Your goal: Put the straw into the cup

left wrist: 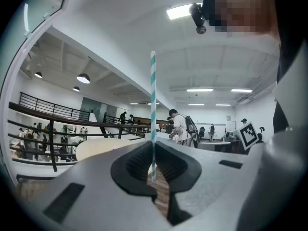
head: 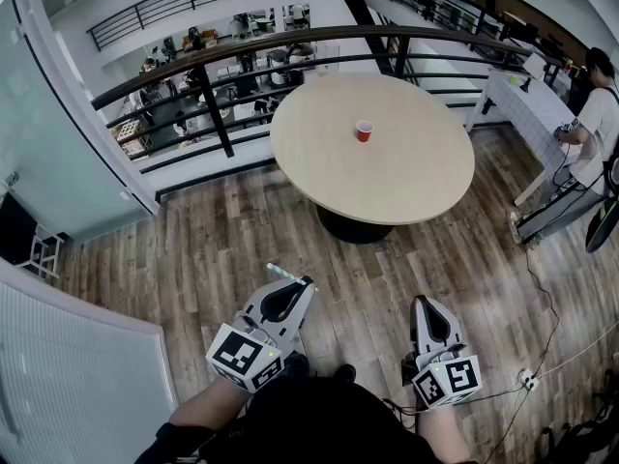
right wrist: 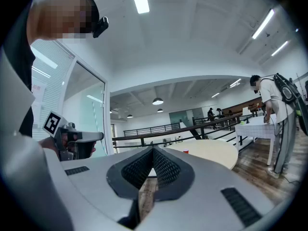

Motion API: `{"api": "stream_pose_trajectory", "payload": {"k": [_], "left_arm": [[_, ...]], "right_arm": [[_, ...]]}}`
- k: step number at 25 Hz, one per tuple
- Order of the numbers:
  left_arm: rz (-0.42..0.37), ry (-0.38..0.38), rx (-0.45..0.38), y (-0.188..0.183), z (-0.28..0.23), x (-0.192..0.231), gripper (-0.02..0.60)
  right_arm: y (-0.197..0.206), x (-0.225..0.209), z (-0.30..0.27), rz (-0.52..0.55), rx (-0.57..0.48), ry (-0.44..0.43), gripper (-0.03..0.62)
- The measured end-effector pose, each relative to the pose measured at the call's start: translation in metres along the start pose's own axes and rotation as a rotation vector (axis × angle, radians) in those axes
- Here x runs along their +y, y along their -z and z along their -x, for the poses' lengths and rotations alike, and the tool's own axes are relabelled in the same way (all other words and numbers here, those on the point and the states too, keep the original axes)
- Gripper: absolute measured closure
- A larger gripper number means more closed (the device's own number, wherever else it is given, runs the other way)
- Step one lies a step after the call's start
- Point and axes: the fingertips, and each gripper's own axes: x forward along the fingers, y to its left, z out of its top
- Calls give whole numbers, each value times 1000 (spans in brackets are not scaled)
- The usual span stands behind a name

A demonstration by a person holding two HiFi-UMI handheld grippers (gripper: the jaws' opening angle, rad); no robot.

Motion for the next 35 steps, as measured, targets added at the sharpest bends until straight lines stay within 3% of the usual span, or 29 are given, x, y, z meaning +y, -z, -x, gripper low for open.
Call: {"api": "stream_pose_trajectory", "payload": {"k": [9,16,26,35], "left_arm": [[-5,9,-3,0,7,5,560],[0,17,-11,1,16,24,560],[-6,46,-15,4,32,59,560],[2,34,8,9,3,86,560]], "right_arm": [[3,12,-3,-7,4,-8,574],[-5,37,-18,63,-29,-29,571],[-3,64,-39,46,-50,-4,571],[3,41,-67,20,-34,7,571]]}}
